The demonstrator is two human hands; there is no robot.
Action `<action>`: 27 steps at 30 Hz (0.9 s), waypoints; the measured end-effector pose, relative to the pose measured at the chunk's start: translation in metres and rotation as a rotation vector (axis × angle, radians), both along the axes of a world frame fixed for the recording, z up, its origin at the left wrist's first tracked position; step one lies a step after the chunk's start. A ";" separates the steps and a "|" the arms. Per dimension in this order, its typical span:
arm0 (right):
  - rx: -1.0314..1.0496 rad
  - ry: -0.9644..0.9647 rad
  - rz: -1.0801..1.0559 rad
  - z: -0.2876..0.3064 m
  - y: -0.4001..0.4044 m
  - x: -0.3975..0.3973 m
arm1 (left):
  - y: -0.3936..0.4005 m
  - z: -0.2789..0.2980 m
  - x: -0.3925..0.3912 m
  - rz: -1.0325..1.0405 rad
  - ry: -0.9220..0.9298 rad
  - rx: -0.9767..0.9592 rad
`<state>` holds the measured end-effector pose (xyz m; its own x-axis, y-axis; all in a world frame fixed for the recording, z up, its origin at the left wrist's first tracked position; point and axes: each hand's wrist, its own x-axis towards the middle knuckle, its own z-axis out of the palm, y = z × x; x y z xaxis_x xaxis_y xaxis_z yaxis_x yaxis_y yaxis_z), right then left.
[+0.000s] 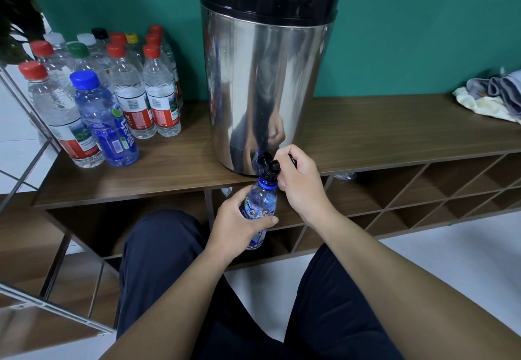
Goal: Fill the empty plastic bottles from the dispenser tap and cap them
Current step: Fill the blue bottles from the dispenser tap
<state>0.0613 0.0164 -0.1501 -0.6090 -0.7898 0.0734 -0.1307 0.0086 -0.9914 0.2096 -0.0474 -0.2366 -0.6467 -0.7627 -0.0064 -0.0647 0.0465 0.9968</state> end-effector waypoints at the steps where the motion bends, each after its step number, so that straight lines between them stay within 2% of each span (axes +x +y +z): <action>1: 0.004 0.001 0.001 0.000 0.000 0.000 | 0.000 0.000 0.000 -0.002 0.000 0.001; 27: 0.002 0.003 -0.006 0.001 0.001 0.001 | 0.000 -0.002 -0.001 -0.003 0.035 0.026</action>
<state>0.0626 0.0170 -0.1487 -0.6135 -0.7862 0.0738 -0.1333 0.0110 -0.9910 0.2087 -0.0475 -0.2384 -0.6489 -0.7609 -0.0037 -0.0296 0.0204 0.9994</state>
